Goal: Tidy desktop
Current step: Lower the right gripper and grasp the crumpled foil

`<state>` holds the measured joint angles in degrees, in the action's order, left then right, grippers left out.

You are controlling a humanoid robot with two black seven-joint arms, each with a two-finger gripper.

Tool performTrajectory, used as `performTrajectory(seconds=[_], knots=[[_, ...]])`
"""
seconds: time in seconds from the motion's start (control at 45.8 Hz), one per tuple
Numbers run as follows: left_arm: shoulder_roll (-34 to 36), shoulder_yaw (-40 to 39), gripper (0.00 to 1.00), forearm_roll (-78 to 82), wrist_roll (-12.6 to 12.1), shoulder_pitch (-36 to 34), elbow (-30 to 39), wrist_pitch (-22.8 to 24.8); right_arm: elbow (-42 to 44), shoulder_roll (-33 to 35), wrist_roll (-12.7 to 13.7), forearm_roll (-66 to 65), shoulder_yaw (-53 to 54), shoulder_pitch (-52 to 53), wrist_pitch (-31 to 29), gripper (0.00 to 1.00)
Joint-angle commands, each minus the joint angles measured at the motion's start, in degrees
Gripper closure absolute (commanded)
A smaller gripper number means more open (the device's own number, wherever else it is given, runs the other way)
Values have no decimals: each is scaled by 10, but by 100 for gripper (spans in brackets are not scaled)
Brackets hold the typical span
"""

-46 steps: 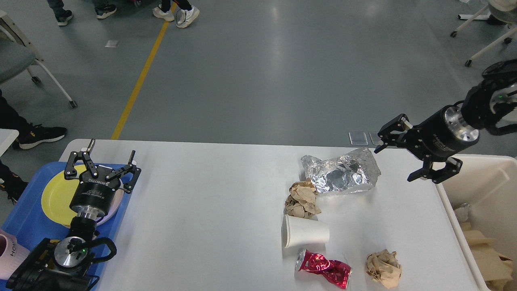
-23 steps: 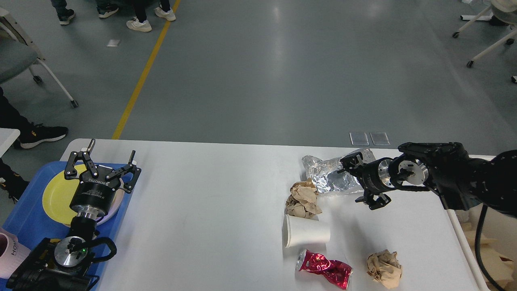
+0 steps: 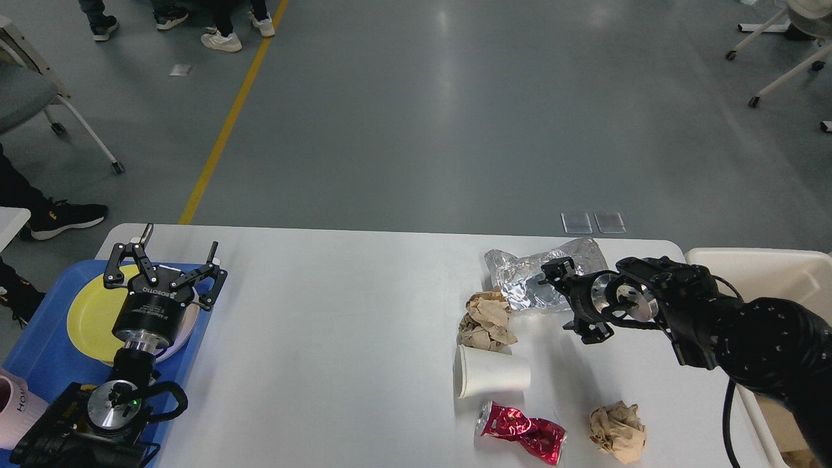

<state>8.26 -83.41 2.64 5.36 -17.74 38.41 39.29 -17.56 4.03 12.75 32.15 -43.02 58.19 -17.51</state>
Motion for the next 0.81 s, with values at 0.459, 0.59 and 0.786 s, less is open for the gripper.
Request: performTrajectory(seconds=[0.459, 0.59, 0.786], knots=[[0, 0, 3, 0, 1, 0, 0, 0, -1, -2, -1, -5, 32, -29, 53, 72], [0, 0, 3, 0, 0, 0, 0, 0, -1, -3, -1, -6, 32, -29, 55, 84], [0, 0, 3, 0, 0, 0, 0, 0, -8, -2, 0, -7, 33, -28, 55, 100]])
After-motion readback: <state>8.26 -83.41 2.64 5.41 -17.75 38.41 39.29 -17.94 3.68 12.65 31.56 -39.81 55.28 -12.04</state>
